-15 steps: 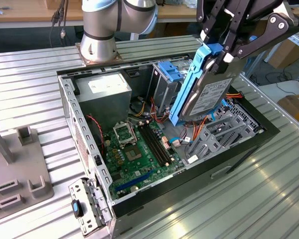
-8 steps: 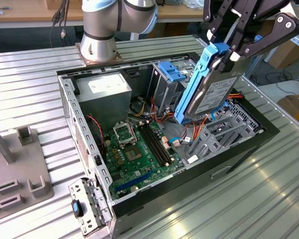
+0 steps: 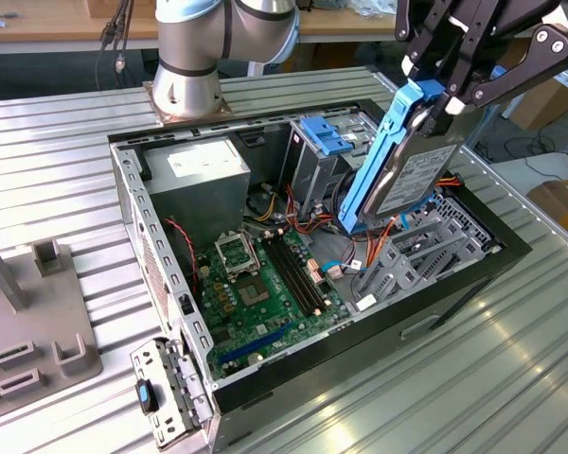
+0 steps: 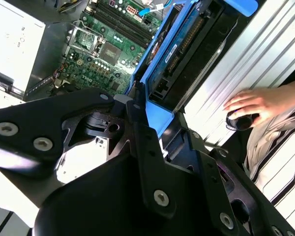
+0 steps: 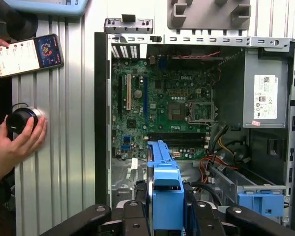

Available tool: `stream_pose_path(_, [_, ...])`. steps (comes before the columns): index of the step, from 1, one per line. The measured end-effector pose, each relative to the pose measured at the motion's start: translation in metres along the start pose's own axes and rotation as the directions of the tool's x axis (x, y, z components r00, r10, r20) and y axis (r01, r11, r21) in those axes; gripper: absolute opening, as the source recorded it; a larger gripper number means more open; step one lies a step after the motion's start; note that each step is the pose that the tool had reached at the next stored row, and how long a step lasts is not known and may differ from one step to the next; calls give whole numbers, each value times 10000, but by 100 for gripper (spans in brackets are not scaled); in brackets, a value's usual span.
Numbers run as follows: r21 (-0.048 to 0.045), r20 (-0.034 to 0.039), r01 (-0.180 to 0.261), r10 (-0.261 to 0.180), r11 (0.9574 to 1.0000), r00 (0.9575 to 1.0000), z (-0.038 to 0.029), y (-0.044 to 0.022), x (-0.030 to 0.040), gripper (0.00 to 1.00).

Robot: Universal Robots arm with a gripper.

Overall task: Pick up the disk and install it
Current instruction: 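Pick up the disk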

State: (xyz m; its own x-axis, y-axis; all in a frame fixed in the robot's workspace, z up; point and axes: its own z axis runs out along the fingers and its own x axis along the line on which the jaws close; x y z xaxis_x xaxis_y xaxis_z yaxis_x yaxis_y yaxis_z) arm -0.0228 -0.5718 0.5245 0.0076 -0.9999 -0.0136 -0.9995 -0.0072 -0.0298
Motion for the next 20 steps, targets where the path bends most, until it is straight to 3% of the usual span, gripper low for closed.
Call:
stream_pose_path(14, [0, 0, 1, -1, 10000, 10000, 8, -278, 2, 37])
stream_pose_path(20, [0, 0, 0, 0, 10000, 10000, 9, -292, 2, 37])
